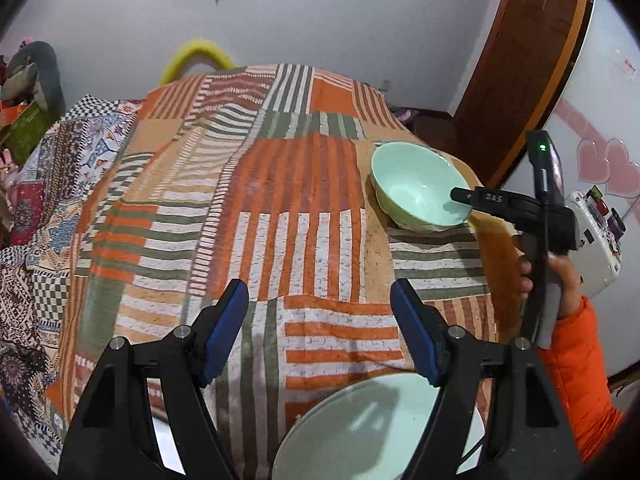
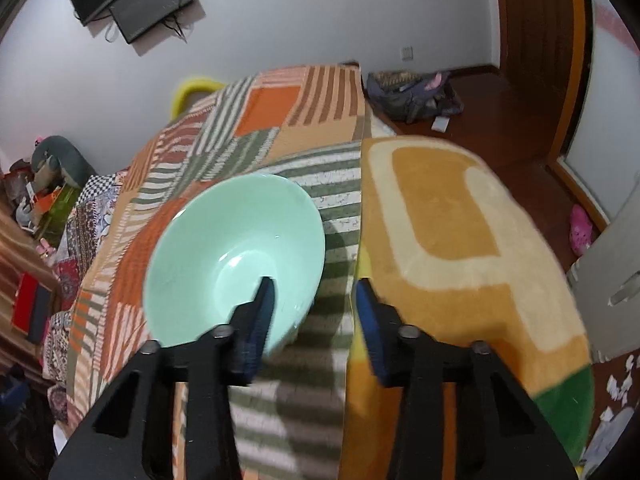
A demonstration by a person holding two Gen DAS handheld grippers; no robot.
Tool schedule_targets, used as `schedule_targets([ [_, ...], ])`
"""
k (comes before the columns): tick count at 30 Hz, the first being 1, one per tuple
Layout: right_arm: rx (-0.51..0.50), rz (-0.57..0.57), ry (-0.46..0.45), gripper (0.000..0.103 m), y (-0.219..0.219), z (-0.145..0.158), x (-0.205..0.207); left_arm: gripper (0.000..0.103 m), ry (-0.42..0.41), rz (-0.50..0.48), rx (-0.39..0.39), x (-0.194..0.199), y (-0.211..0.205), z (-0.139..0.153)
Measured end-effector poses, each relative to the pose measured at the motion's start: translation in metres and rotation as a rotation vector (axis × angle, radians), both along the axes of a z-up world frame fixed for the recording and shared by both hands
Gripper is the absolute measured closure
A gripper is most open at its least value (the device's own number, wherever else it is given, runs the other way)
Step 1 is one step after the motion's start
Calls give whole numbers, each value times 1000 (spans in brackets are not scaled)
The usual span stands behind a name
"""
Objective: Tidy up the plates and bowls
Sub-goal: 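Reach both grippers to the light green bowl and grasp its rim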
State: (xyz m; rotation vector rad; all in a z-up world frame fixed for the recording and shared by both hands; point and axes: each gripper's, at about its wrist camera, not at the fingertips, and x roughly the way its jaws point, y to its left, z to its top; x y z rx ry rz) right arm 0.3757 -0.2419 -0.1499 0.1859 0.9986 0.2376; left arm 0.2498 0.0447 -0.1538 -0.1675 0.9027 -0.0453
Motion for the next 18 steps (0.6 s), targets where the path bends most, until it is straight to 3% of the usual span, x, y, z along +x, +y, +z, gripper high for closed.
schedule_targets([
  [5, 15, 47, 11, 89, 4, -7, 2, 30, 28, -5, -18, 21, -3, -11],
  [18, -22, 194, 4, 88, 10, -5, -24, 30, 96, -60, -51, 84, -39, -28],
])
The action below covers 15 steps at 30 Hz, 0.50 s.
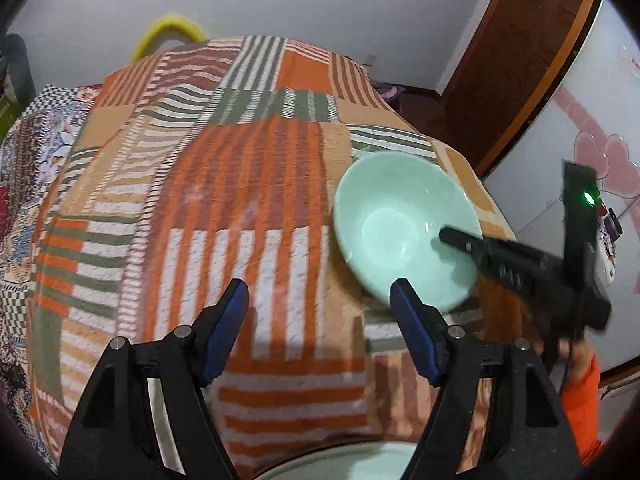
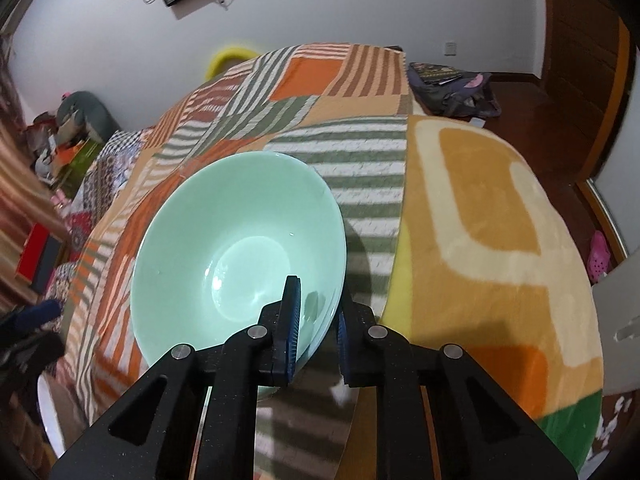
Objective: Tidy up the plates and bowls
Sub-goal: 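Reach both grippers to the light green bowl and grasp its rim, then lift the light green bowl and carry it over the stack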
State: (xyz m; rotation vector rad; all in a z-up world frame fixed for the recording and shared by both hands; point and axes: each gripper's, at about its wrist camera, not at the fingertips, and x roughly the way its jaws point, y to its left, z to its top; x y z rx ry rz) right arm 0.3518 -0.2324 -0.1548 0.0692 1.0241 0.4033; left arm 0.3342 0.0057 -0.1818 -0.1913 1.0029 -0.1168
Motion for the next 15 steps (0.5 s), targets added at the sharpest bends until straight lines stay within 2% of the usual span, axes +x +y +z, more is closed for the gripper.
schedule_targets([
  [2, 4, 20, 0, 88, 1, 1, -8, 33, 13, 3, 11, 10, -5, -7],
  [4, 8, 32, 3, 88, 5, -1, -10, 45, 31, -3, 13, 16, -10, -14],
  [5, 17, 39, 5, 88, 4, 0, -14, 48, 47, -11, 10, 21, -12, -19],
  [8, 40, 44, 14, 88, 6, -2, -16, 64, 85, -28, 8, 29, -18, -33],
  [10, 55, 40, 19, 88, 5, -4, -19, 81, 113, -41, 2, 33, -21, -42],
  [12, 61, 30, 23, 88, 4, -5, -19, 90, 133, -44, -11, 33, -22, -49],
  [15, 63, 17, 29, 88, 6, -5, -19, 93, 132, -34, -21, 32, -22, -52],
])
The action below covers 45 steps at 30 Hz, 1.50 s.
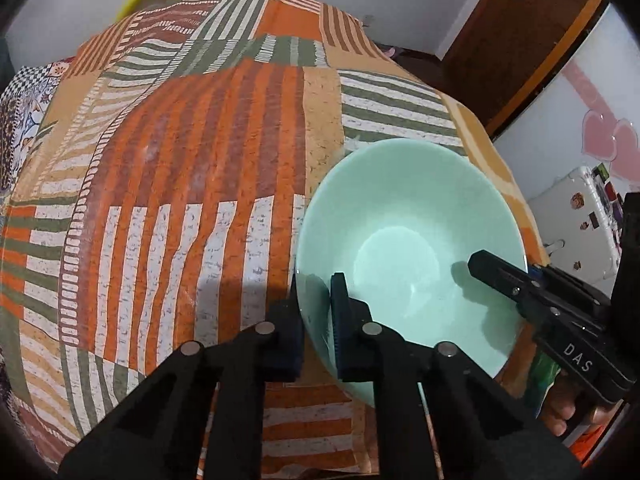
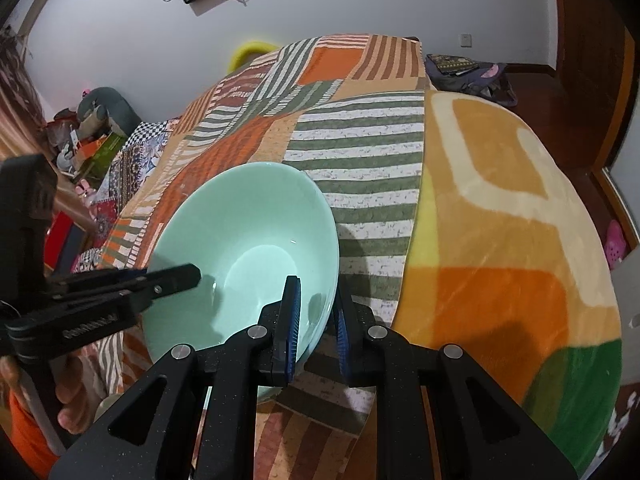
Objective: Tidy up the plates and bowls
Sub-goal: 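Lift the light green bowl and carry it over the stack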
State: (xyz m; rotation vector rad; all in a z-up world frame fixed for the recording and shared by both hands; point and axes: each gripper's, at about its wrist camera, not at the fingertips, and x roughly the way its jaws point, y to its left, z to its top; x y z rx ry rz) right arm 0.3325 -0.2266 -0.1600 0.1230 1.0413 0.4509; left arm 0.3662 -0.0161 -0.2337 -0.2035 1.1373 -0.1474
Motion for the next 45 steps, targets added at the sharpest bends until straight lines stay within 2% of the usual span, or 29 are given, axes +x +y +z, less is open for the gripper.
schedule_targets([
  [10, -8, 6, -9, 88, 4, 11, -14, 93, -31, 3, 0, -22, 2, 19],
  [19, -4, 9, -98, 88, 9, 49, -43, 93, -144, -5, 31, -60, 0, 67],
  [32, 11, 54, -204, 87, 26, 91, -86, 93, -254, 10, -4, -132, 20, 124],
  [45, 40, 116, -237, 87, 64, 101, -125, 93, -311, 77, -7, -202, 62, 145],
])
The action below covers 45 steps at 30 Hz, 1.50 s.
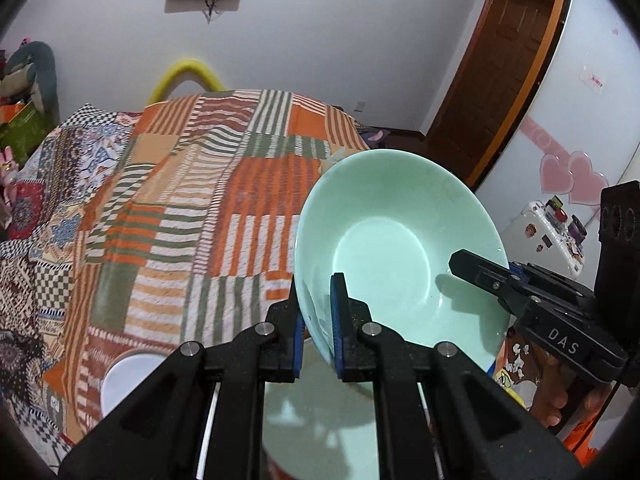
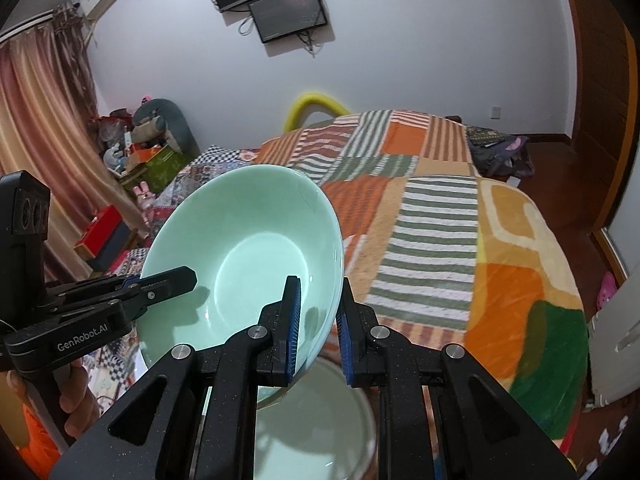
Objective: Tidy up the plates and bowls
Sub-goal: 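Lift the light green bowl and carry it over the stack, then lower the light green bowl into the white dotted bowl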
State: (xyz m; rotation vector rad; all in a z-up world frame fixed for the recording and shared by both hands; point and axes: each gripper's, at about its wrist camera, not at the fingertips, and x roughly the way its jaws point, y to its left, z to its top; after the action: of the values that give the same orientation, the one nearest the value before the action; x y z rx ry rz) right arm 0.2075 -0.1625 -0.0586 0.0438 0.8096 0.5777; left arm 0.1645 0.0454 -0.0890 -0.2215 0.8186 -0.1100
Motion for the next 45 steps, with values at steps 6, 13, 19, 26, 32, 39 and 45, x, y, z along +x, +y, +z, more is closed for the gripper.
schedule_targets([
  [6, -4, 46, -9, 87, 23, 2, -17, 93, -8, 48, -9, -29, 25, 1],
  [13, -9, 105, 3, 87, 53, -2, -32, 93, -2, 103, -12, -58, 52, -3],
  [19, -16, 146, 20, 87, 73, -9, -43, 93, 15, 146, -12, -78, 72, -12],
  [26, -24, 188, 62, 87, 97, -22, -53, 93, 48, 193, -14, -93, 94, -26],
  [32, -40, 222, 94, 86, 116, -34, -61, 93, 82, 233, -26, -101, 109, -42],
  [39, -60, 254, 138, 86, 135, -49, -68, 93, 122, 269, -41, -109, 126, -60],
  [45, -81, 273, 175, 86, 149, -64, -72, 93, 153, 301, -39, -112, 136, -77],
])
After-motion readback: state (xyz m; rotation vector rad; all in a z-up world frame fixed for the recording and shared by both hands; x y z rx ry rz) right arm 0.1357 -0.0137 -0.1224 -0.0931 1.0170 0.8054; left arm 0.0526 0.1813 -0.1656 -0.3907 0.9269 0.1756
